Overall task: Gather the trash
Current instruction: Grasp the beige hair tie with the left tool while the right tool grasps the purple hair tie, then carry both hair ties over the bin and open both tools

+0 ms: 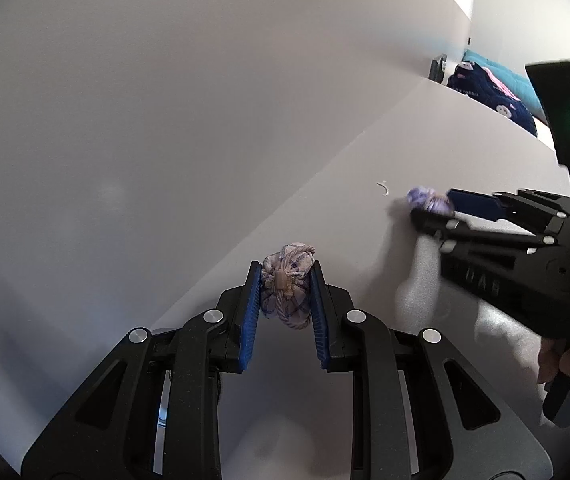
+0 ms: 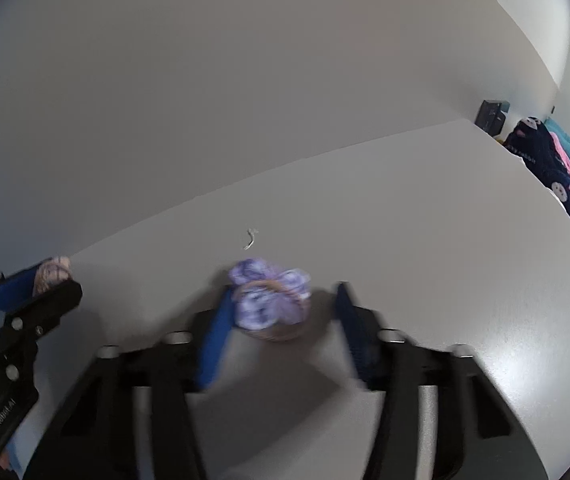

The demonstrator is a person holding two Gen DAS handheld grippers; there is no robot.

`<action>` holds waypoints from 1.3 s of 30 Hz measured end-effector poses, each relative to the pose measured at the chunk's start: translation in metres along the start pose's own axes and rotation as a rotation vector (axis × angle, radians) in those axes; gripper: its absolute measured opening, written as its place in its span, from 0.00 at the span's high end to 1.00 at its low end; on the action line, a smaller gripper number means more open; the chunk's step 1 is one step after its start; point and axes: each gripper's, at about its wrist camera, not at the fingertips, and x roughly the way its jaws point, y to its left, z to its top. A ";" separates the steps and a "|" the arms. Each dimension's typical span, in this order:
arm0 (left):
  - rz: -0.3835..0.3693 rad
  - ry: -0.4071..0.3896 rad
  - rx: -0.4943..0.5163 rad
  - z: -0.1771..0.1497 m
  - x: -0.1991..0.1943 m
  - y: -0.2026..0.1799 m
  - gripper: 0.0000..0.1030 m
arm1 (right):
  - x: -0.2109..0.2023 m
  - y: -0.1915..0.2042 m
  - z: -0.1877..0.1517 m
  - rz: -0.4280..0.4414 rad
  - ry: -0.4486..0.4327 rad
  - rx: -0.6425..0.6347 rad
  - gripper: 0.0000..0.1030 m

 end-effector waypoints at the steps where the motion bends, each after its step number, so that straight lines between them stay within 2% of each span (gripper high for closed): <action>1: 0.000 0.001 0.003 0.000 0.000 -0.001 0.78 | -0.001 -0.001 -0.001 0.003 0.003 0.002 0.75; 2: -0.001 0.002 0.008 0.000 0.000 -0.002 0.78 | -0.002 -0.003 -0.002 0.003 0.005 0.004 0.80; 5: -0.008 0.003 0.019 0.000 -0.001 -0.005 0.78 | -0.008 -0.010 -0.008 0.008 0.009 0.019 0.82; 14: -0.042 0.016 0.048 -0.005 -0.006 -0.022 0.78 | -0.041 -0.040 -0.020 0.025 -0.005 0.043 0.83; 20: -0.068 0.003 0.054 -0.008 -0.026 -0.045 0.78 | -0.072 -0.058 -0.030 0.025 -0.028 0.061 0.83; 26: -0.097 -0.019 0.063 -0.019 -0.055 -0.066 0.78 | -0.113 -0.069 -0.057 0.008 -0.049 0.087 0.83; 39: -0.159 -0.056 0.128 -0.041 -0.106 -0.128 0.78 | -0.178 -0.132 -0.118 -0.049 -0.090 0.184 0.83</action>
